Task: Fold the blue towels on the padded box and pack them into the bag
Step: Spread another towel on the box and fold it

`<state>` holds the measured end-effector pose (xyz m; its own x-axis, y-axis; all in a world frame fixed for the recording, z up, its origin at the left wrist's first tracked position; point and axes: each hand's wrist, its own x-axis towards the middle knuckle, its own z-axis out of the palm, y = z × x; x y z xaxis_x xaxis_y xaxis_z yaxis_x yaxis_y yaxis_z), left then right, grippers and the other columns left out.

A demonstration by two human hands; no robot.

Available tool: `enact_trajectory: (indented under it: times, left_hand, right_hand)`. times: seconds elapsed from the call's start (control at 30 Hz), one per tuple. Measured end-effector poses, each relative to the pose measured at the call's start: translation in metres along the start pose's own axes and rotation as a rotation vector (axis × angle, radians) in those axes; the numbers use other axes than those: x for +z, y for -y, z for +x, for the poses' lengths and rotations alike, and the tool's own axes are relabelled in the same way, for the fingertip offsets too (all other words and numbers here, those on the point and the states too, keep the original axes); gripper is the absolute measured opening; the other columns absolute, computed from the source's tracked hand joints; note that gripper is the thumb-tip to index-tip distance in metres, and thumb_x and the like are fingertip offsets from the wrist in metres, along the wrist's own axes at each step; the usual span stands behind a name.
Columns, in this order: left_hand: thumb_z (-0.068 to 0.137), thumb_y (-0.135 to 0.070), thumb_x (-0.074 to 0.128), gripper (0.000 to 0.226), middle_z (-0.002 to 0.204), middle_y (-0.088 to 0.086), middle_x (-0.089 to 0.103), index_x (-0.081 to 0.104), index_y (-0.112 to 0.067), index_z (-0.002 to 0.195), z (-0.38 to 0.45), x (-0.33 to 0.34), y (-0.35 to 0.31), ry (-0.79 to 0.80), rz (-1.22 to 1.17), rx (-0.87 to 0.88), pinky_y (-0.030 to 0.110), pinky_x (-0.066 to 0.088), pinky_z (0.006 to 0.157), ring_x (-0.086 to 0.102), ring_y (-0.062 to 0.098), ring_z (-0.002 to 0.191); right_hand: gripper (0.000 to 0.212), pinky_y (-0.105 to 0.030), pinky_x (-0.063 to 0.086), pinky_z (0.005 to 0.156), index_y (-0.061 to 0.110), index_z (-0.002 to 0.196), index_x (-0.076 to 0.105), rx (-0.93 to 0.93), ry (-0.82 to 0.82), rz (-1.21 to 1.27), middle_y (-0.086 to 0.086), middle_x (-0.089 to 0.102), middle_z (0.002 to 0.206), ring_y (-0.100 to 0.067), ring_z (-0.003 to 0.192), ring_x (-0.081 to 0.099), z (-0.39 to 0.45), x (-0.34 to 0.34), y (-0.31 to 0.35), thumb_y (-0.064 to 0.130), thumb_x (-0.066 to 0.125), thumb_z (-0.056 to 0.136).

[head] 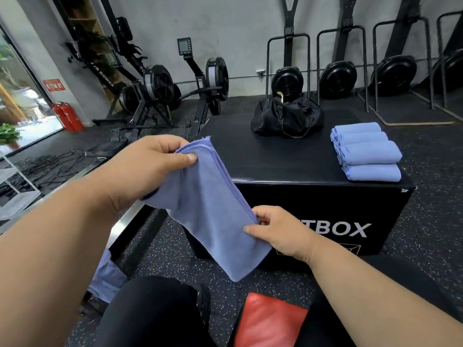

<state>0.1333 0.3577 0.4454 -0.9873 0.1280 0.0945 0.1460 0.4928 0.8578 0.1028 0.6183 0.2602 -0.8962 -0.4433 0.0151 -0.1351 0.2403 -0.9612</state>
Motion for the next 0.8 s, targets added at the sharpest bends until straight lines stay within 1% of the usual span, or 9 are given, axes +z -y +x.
enact_trajectory:
  times: [0.03,0.1,0.17,0.27,0.4,0.43,0.57,0.67,0.8]
  left_hand:
    - [0.100,-0.011,0.067,0.014,0.092,0.016,0.074,0.072,0.001,0.102,0.001,-0.004,0.002,-0.002,-0.040,-0.038,0.027,0.052,0.068,0.065,0.019,0.078]
    - [0.096,-0.010,0.069,0.022,0.107,0.031,0.073,0.069,0.007,0.109,0.002,-0.008,0.009,0.017,-0.132,-0.112,0.037,0.052,0.083,0.065,0.029,0.090]
    - [0.093,-0.010,0.071,0.034,0.116,0.037,0.069,0.065,0.012,0.117,0.005,-0.010,0.019,0.002,-0.196,-0.172,0.047,0.046,0.093,0.062,0.037,0.099]
    - [0.101,-0.010,0.062,0.027,0.113,0.032,0.071,0.063,0.011,0.119,0.011,-0.009,0.034,-0.071,-0.221,-0.197,0.048,0.049,0.092,0.062,0.037,0.099]
    - [0.103,-0.022,0.065,0.020,0.117,0.027,0.073,0.070,-0.004,0.109,0.019,-0.004,0.061,-0.203,-0.210,-0.199,0.066,0.050,0.100,0.068,0.032,0.093]
    - [0.100,-0.027,0.067,0.022,0.117,0.025,0.073,0.071,-0.007,0.109,0.021,-0.001,0.069,-0.213,-0.188,-0.192,0.068,0.050,0.100,0.068,0.030,0.093]
    - [0.102,-0.036,0.064,0.023,0.107,0.010,0.077,0.070,-0.015,0.108,0.027,0.013,0.095,-0.205,-0.124,-0.112,0.047,0.051,0.089,0.065,0.022,0.093]
    - [0.104,-0.037,0.062,0.018,0.102,0.001,0.076,0.070,-0.021,0.107,0.037,0.024,0.116,-0.213,-0.148,-0.105,0.044,0.049,0.085,0.063,0.017,0.091]
    - [0.107,-0.035,0.061,0.011,0.103,-0.005,0.077,0.070,-0.029,0.107,0.057,0.043,0.152,-0.294,-0.109,-0.130,0.042,0.050,0.087,0.065,0.015,0.095]
  right_hand:
    - [0.005,-0.038,0.055,0.082,0.017,0.094,0.074,-0.004,-0.025,-0.030,-0.004,0.076,0.090,-0.013,0.082,0.067,0.001,-0.004,-0.001,0.023,0.075,0.094]
    - [0.009,-0.031,0.048,0.072,0.018,0.085,0.068,0.012,-0.057,-0.109,0.006,0.067,0.078,-0.007,0.072,0.059,0.001,-0.014,-0.005,0.021,0.073,0.093]
    - [0.012,-0.030,0.044,0.067,0.019,0.081,0.061,0.044,-0.049,-0.210,0.011,0.059,0.073,-0.006,0.066,0.053,0.001,-0.023,-0.011,0.017,0.069,0.089]
    - [0.014,-0.028,0.041,0.063,0.020,0.079,0.060,0.081,-0.090,-0.289,0.013,0.056,0.069,-0.004,0.061,0.047,0.001,-0.040,-0.023,0.010,0.067,0.085]
    - [0.018,-0.024,0.043,0.063,0.020,0.084,0.068,0.079,-0.212,-0.188,0.006,0.061,0.072,-0.007,0.064,0.051,0.002,-0.063,-0.031,0.002,0.065,0.085]
    - [0.019,-0.024,0.043,0.063,0.018,0.085,0.069,0.076,-0.233,-0.136,0.005,0.062,0.073,-0.009,0.065,0.051,0.002,-0.069,-0.032,0.000,0.064,0.085]
    - [0.024,-0.026,0.043,0.065,0.015,0.091,0.068,0.083,-0.314,0.022,0.005,0.064,0.077,-0.009,0.069,0.053,0.005,-0.086,-0.043,-0.008,0.063,0.088]
    - [0.029,-0.025,0.043,0.069,0.017,0.091,0.067,0.086,-0.402,0.061,0.005,0.065,0.081,-0.006,0.071,0.056,0.011,-0.097,-0.052,-0.013,0.064,0.087]
    - [0.025,-0.023,0.048,0.070,0.016,0.094,0.067,0.080,-0.483,0.072,0.000,0.068,0.087,-0.007,0.075,0.060,0.022,-0.107,-0.058,-0.008,0.067,0.089]
